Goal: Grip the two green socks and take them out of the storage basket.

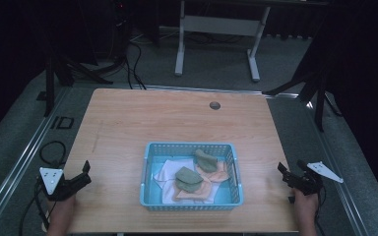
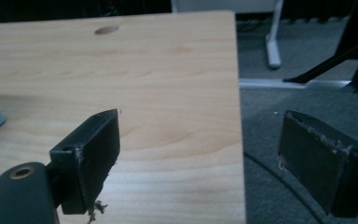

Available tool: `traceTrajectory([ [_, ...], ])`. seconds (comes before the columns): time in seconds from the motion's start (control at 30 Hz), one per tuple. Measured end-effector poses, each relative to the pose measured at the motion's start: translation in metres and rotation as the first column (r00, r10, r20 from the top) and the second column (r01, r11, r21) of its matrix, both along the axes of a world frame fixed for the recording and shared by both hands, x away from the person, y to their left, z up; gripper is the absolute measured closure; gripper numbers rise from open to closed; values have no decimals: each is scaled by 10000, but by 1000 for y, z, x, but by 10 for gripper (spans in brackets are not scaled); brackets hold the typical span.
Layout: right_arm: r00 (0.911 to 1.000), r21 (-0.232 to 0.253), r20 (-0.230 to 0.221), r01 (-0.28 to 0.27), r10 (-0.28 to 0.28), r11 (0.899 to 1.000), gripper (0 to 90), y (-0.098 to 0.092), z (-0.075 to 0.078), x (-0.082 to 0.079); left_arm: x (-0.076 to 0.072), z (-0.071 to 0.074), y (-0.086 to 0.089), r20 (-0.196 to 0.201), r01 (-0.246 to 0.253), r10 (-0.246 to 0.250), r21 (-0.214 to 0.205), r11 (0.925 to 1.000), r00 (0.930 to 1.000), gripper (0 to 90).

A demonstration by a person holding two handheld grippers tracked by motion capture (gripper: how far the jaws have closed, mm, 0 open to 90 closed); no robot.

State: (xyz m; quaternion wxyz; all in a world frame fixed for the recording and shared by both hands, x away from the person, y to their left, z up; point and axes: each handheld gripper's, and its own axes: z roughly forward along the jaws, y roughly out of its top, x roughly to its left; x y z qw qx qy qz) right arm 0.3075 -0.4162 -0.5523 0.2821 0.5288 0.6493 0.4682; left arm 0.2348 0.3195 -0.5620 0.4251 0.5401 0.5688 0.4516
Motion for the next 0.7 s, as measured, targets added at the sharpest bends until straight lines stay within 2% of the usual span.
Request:
traceTrajectory([
  [0.03,9997,28,10,-258,258,9997,129,0,1,1,0,0,0,4,49,-49,-5,10000,10000,5],
  [0.13,9987,-60,-164,-486,485,9988,130,0,3,2,0,0,-1,6,84,-84,21,10000,10000,5],
  [0.17,9950,-69,-453,-893,889,9960,132,-1,4,3,0,0,-1,-1,108,-108,24,9999,9999,5],
  [0.23,9922,-3,-598,-1100,1097,9939,132,-2,4,4,0,0,-1,-16,152,-152,-3,9999,9999,5],
  [0.27,9812,113,-959,-1671,1674,9859,135,-5,5,6,0,0,-1,-17,143,-143,-26,9999,9999,5],
  [0.3,9709,171,-1134,-2103,2108,9775,136,-6,5,7,0,0,-1,-12,161,-161,-45,9999,9999,5],
  [0.37,9472,-112,-1511,-2877,2827,9577,137,-8,6,8,0,0,-1,-19,178,-178,-62,9998,9998,5],
  [0.4,9341,-300,-1570,-3289,3205,9439,138,-8,5,8,0,0,-1,-16,193,-193,-72,9998,9998,5],
  [0.47,9021,-436,-1942,-4005,3854,9153,140,-7,5,8,0,0,-1,-19,214,-214,-78,9997,9998,5],
  [0.57,8539,-835,-2416,-4917,4611,8668,142,-4,5,8,0,0,0,-29,258,-258,-105,9996,9997,5],
  [0.63,8326,-955,-2678,-5237,4849,8465,142,-2,7,8,0,0,0,-36,287,-287,-122,9995,9996,5],
  [0.7,8178,-805,-2811,-5415,5022,8368,142,-1,11,9,0,0,0,-43,292,-293,-124,9995,9996,5],
])
